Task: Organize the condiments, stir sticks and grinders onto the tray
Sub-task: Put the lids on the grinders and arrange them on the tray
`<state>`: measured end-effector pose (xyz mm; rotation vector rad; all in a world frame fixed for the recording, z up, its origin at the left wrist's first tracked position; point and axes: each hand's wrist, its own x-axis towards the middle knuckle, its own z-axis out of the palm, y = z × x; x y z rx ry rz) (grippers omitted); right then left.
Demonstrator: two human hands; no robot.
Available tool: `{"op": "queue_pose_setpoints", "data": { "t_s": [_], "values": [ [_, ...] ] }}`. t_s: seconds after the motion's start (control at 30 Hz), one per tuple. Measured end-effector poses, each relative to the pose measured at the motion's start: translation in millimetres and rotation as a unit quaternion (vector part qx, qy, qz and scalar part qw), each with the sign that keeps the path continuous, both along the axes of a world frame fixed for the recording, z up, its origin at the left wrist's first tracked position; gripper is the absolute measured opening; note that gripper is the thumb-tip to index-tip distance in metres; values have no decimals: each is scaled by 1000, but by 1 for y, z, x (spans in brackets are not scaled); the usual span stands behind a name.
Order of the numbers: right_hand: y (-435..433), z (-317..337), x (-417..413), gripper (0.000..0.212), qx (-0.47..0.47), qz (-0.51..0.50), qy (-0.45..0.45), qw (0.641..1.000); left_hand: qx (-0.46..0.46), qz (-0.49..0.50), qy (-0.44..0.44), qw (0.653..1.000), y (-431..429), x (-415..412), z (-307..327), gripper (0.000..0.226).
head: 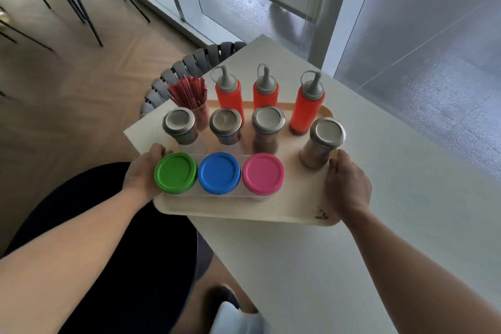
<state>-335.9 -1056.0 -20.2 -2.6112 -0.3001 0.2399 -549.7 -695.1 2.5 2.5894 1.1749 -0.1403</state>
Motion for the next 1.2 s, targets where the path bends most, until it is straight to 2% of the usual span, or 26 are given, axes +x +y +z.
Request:
{"op": "queue_pose_setpoints", "data": {
  "t_s": [0.4,0.77,0.93,1.2],
  "values": [
    [93,15,-113,13,19,115,9,993,19,123,2,992,29,-189,33,17],
    [184,-4,-227,14,14,227,28,973,16,259,5,966,43,-363,23,24],
    [215,-17,-262,18,8,275,31,961,-4,323,-1,946,37,-421,5,33],
    [258,-47,-299,11,12,335,17,942,-28,375,1,927,35,-470,-27,30]
  ]
}}
